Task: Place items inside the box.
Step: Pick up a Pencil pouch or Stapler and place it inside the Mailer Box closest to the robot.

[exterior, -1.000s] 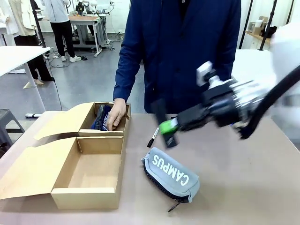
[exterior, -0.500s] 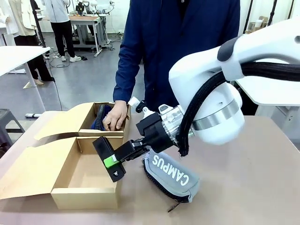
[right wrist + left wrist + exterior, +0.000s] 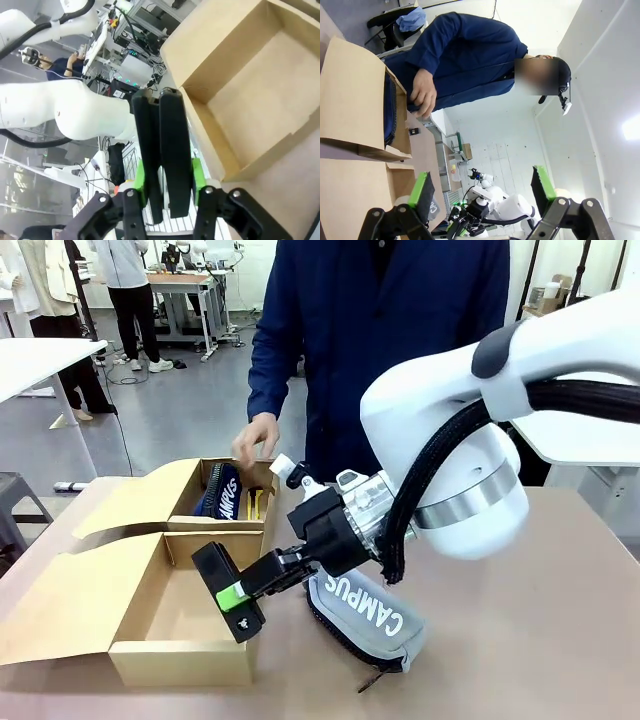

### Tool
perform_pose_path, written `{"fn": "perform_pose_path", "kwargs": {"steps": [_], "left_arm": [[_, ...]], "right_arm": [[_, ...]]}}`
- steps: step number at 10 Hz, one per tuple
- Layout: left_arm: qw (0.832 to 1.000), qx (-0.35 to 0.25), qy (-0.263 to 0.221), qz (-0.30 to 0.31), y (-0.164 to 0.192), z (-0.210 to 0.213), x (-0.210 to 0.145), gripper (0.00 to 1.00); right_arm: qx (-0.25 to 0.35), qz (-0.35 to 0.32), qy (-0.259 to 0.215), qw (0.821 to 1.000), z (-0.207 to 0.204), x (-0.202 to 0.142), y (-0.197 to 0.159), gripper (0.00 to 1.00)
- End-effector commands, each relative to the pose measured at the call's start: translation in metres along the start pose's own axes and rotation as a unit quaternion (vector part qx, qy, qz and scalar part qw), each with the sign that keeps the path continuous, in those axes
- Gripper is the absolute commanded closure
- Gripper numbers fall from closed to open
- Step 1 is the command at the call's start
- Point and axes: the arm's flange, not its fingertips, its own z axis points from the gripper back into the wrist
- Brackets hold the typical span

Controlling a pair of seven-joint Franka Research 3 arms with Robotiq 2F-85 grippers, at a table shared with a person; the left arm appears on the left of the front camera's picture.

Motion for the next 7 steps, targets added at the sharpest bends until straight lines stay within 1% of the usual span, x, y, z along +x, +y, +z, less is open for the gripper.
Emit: {"fn": "perform_pose_path", "kwargs": {"steps": [1, 2, 3, 4, 5, 6, 7], "left_arm": [[1.000, -0.006, 0.002, -0.012, -0.001, 0.000, -0.002, 0.00], [1.000, -0.006, 0.002, -0.012, -0.001, 0.000, -0.002, 0.00], [1.000, -0.006, 0.002, -0.012, -0.001, 0.000, -0.002, 0.00], [1.000, -0.006, 0.002, -0.012, -0.001, 0.000, -0.002, 0.00], [1.000, -0.006, 0.002, -0.012, -0.001, 0.000, -0.002, 0.00], [1.000, -0.006, 0.002, -0.012, -0.001, 0.000, -0.002, 0.00], [1.000, -0.006, 0.002, -0.012, -0.001, 0.000, -0.002, 0.00]], "right_arm": [[0.016, -0.059, -0.008, 0.998, -0.036, 0.037, 0.026, 0.58], [-0.007, -0.107, -0.014, 0.994, -0.055, 0.050, 0.039, 0.58], [-0.033, -0.141, -0.004, 0.989, -0.072, 0.059, 0.048, 0.58], [-0.081, -0.178, -0.004, 0.981, -0.089, 0.067, 0.054, 0.58], [-0.115, -0.210, -0.001, 0.971, -0.103, 0.075, 0.054, 0.58], [-0.144, -0.221, -0.012, 0.965, -0.112, 0.083, 0.053, 0.58], [-0.162, -0.225, -0.006, 0.961, -0.120, 0.091, 0.052, 0.58]]}}
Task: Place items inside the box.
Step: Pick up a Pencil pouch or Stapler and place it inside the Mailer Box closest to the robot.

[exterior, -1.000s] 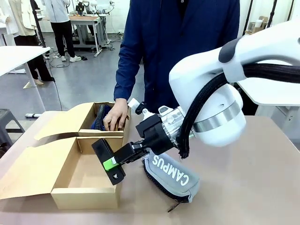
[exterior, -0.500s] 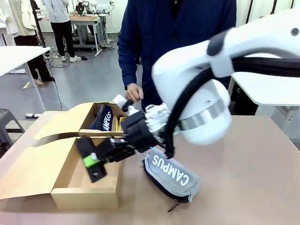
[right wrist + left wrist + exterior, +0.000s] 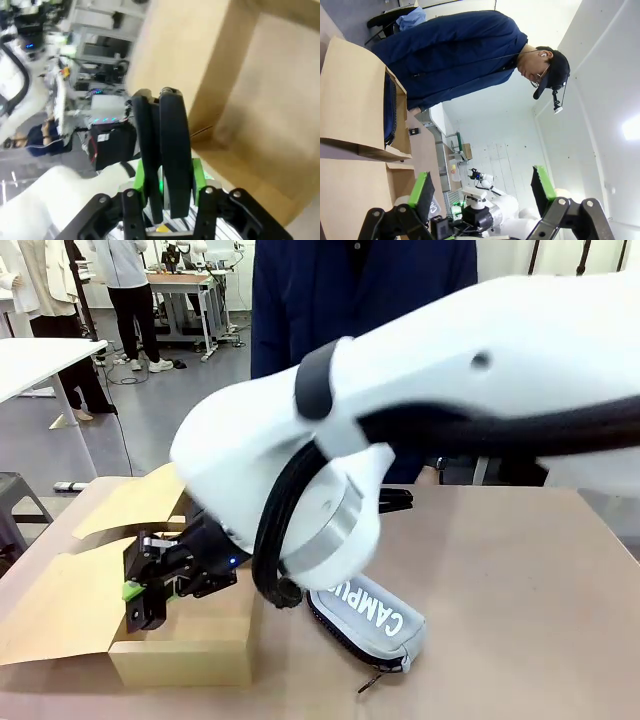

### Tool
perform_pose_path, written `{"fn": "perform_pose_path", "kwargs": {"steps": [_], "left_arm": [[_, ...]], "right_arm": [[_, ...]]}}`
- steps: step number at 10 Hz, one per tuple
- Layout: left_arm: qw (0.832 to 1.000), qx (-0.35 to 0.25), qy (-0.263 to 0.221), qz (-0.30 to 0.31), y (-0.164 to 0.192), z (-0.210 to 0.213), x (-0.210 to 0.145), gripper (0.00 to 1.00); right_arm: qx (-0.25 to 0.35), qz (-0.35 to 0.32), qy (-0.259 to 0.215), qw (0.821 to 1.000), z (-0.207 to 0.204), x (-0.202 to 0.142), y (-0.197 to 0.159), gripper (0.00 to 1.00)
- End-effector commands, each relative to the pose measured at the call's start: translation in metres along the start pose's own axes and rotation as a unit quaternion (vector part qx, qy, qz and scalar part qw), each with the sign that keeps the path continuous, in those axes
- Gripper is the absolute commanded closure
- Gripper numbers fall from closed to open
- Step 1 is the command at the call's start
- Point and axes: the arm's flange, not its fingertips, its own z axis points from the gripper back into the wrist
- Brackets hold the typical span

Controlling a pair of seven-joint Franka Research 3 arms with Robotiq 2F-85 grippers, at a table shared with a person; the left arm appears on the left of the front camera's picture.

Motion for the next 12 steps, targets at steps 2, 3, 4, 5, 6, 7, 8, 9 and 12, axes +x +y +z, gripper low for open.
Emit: {"fn": "perform_pose_path", "kwargs": {"steps": [2, 3, 4, 5, 6, 7, 8, 9, 12], "left_arm": [[1.000, -0.006, 0.002, -0.012, -0.001, 0.000, -0.002, 0.00], [1.000, -0.006, 0.002, -0.012, -0.001, 0.000, -0.002, 0.00], [1.000, -0.006, 0.002, -0.012, -0.001, 0.000, -0.002, 0.00], [1.000, -0.006, 0.002, -0.012, -0.001, 0.000, -0.002, 0.00], [1.000, -0.006, 0.002, -0.012, -0.001, 0.000, -0.002, 0.00], [1.000, -0.006, 0.002, -0.012, -0.001, 0.000, -0.002, 0.00], [1.000, -0.006, 0.002, -0.012, -0.001, 0.000, -0.002, 0.00], [1.000, -0.006, 0.002, -0.012, -0.001, 0.000, -0.002, 0.00], [1.000, -0.006, 0.002, -0.012, -0.001, 0.000, -0.002, 0.00]], "right_arm": [[-0.079, -0.048, 0.004, 0.996, -0.012, 0.042, 0.022, 0.58], [-0.101, -0.053, 0.004, 0.993, -0.012, 0.050, 0.018, 0.58], [-0.125, -0.062, 0.006, 0.990, -0.012, 0.056, 0.014, 0.58], [-0.141, -0.071, 0.015, 0.987, -0.014, 0.060, 0.011, 0.58], [-0.162, -0.081, 0.016, 0.983, -0.017, 0.063, 0.008, 0.58], [-0.173, -0.090, 0.005, 0.981, -0.017, 0.064, 0.006, 0.58], [-0.189, -0.104, -0.015, 0.976, -0.014, 0.063, 0.005, 0.58], [-0.198, -0.107, -0.017, 0.974, -0.014, 0.062, 0.004, 0.58], [-0.217, -0.114, -0.022, 0.969, -0.010, 0.062, 0.002, 0.33]]}}
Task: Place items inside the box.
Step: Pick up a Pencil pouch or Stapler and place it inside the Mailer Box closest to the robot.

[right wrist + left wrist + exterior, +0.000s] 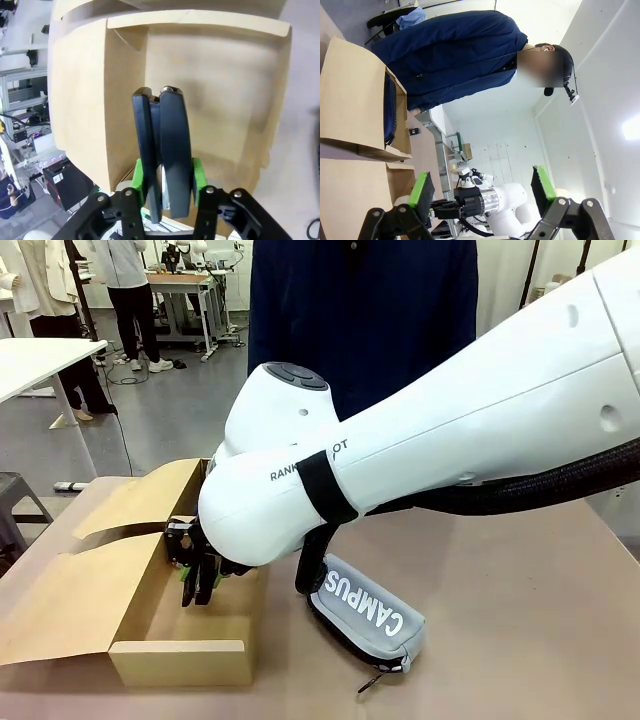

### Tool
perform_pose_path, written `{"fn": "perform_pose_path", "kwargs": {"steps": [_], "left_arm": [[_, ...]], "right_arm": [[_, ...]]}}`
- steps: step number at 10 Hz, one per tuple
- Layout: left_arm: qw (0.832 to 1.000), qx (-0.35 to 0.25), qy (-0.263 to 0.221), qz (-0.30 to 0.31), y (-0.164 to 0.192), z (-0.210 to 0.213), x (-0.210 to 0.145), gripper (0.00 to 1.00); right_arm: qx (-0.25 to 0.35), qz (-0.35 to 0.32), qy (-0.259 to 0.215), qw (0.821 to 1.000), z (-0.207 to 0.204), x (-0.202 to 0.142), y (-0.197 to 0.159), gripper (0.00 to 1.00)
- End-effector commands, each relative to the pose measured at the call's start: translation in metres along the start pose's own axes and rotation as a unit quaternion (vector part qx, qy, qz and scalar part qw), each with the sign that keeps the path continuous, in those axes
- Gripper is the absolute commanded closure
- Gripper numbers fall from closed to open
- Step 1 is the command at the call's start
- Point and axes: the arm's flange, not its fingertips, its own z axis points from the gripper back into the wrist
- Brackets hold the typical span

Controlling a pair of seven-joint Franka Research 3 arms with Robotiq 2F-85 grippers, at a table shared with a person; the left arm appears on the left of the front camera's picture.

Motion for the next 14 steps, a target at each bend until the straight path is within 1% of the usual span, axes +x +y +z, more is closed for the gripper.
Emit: {"fn": "perform_pose_path", "kwargs": {"steps": [1, 2, 8, 9, 10, 11, 12, 13, 14], "left_arm": [[1.000, -0.006, 0.002, -0.012, -0.002, 0.000, -0.002, 0.00], [1.000, -0.006, 0.002, -0.012, -0.002, 0.000, -0.002, 0.00], [1.000, -0.006, 0.002, -0.012, -0.002, 0.000, -0.002, 0.00], [1.000, -0.006, 0.002, -0.012, -0.002, 0.000, -0.002, 0.00], [1.000, -0.006, 0.002, -0.012, -0.002, 0.000, -0.002, 0.00], [1.000, -0.006, 0.002, -0.012, -0.002, 0.000, -0.002, 0.00], [1.000, -0.006, 0.002, -0.012, -0.002, 0.000, -0.002, 0.00], [1.000, -0.006, 0.002, -0.012, -0.002, 0.000, -0.002, 0.00], [1.000, -0.006, 0.002, -0.012, -0.002, 0.000, -0.002, 0.00]], "right_arm": [[-0.021, -0.012, -0.007, 1.000, 0.001, 0.001, 0.016, 0.10], [-0.020, -0.010, -0.011, 1.000, 0.000, 0.001, 0.016, 0.00], [0.008, -0.003, -0.011, 1.000, -0.001, -0.001, 0.013, 0.00], [0.023, 0.014, 0.002, 1.000, 0.007, -0.001, 0.007, 0.00], [0.050, 0.042, 0.033, 0.997, 0.020, 0.000, -0.006, 0.00], [0.070, 0.054, 0.044, 0.995, 0.036, -0.005, -0.022, 0.00], [0.094, 0.092, 0.072, 0.989, 0.048, -0.017, -0.029, 0.00], [0.115, 0.119, 0.090, 0.982, 0.063, -0.034, -0.037, 0.00], [0.118, 0.142, 0.075, 0.980, 0.087, -0.049, -0.052, 0.00]]}}
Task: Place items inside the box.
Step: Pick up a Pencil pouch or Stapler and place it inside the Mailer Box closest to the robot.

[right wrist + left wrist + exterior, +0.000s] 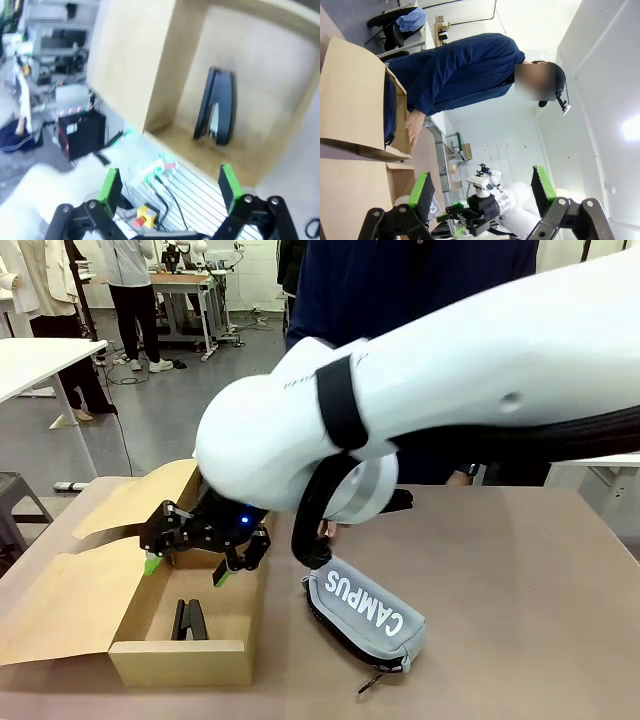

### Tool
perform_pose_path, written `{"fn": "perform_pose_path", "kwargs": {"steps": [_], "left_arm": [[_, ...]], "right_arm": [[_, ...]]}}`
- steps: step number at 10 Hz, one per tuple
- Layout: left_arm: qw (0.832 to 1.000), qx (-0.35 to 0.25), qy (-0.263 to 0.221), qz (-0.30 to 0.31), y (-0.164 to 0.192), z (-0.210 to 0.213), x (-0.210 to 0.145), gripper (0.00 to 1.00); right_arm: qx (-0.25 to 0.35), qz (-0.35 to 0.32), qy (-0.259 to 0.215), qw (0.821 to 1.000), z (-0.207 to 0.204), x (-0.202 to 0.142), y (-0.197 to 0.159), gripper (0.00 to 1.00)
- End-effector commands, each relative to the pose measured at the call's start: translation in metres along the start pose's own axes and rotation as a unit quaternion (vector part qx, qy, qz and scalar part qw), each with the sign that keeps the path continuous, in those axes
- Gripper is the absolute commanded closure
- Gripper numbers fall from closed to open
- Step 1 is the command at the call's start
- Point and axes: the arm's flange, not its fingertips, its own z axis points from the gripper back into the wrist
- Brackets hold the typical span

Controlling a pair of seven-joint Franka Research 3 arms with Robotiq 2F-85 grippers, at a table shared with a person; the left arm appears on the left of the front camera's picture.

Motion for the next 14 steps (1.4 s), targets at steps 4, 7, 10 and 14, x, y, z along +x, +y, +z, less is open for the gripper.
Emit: {"fn": "perform_pose_path", "kwargs": {"steps": [4, 7, 10, 14], "left_arm": [[1.000, -0.006, 0.002, -0.011, -0.001, 0.000, -0.002, 0.00], [1.000, -0.006, 0.002, -0.011, -0.001, 0.000, -0.002, 0.00], [1.000, -0.006, 0.002, -0.011, -0.001, 0.000, -0.002, 0.00], [1.000, -0.006, 0.002, -0.011, -0.001, 0.000, -0.002, 0.00]], "right_arm": [[0.066, 0.025, -0.055, 0.996, 0.158, -0.118, -0.112, 0.00], [0.209, -0.064, -0.236, 0.947, 0.241, -0.213, -0.207, 0.00], [0.312, -0.122, -0.335, 0.880, 0.237, -0.295, -0.308, 0.00], [0.278, -0.131, -0.307, 0.901, 0.351, -0.127, -0.210, 0.00]]}}
